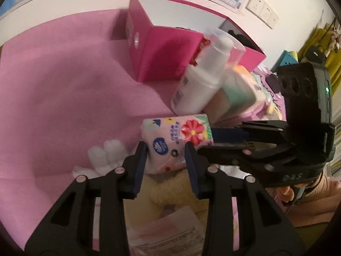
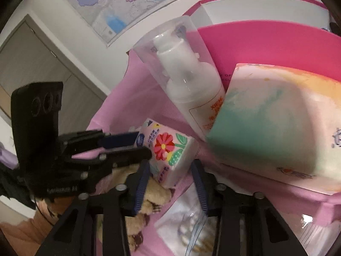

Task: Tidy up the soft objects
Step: 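Grasp the floral tissue pack with the right gripper, then place the floral tissue pack into the pink box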

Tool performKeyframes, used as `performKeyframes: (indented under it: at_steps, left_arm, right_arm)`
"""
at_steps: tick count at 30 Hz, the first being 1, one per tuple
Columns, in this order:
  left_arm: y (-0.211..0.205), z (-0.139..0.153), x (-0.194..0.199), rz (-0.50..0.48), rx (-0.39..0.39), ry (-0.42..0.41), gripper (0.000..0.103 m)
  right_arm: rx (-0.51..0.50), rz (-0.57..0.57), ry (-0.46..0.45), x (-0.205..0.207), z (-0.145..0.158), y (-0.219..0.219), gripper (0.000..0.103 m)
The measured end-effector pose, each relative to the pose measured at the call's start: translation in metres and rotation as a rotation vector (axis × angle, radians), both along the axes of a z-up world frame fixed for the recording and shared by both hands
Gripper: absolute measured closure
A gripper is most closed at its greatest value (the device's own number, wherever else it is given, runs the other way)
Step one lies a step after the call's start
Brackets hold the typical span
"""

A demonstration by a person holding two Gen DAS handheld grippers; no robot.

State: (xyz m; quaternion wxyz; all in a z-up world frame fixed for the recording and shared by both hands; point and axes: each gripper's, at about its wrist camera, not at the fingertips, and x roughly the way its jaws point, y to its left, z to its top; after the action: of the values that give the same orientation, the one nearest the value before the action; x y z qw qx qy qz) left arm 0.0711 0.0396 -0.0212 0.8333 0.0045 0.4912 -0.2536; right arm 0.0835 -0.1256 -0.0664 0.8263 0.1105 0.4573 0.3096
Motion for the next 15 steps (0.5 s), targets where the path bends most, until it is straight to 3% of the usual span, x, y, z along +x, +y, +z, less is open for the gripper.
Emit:
performKeyframes:
  at_steps: [6,15]
  left_arm:
    - [-0.004,0.013,-0.011,0.001,-0.002,-0.031,0.066]
    - [-0.02,0.081,-0.033,-0.033,-0.056,-0.209,0.066]
  right_arm:
    - [-0.005,-0.003,-0.055,-0.011,0.009,0.002,0.07]
    - [0.003,-0.009,-0.244,-0.032,0.082,-0.02,0.07]
